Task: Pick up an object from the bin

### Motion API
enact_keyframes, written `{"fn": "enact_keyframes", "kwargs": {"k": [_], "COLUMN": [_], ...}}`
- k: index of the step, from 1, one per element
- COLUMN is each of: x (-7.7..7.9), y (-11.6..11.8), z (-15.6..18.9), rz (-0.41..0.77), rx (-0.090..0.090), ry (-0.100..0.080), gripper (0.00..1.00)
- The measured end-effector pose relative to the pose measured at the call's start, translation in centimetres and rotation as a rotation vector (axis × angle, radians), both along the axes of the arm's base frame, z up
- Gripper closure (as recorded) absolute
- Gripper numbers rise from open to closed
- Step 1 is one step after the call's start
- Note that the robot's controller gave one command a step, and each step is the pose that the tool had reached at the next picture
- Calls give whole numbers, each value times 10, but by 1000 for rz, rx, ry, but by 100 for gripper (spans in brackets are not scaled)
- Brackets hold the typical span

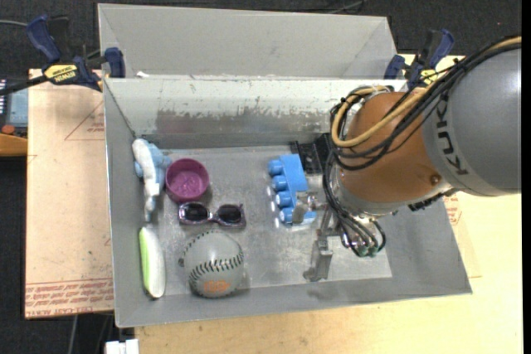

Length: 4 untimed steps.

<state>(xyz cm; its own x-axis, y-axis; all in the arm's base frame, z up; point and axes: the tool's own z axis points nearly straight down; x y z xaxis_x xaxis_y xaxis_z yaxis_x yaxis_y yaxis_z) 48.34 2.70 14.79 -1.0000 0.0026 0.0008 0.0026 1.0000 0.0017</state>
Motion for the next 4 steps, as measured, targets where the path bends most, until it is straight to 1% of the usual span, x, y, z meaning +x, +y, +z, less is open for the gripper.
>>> {"fn": "enact_keyframes", "kwargs": {"k": [1,2,3,4], "x": [0,-3,-3,29], "y": [0,5,5,24], "z": [0,23,23,-33], "rz": [0,-18,-17,-48], "rx": [0,2,2,3], "ry": [0,-3,0,-3], "gripper": [0,0,0,0]}}
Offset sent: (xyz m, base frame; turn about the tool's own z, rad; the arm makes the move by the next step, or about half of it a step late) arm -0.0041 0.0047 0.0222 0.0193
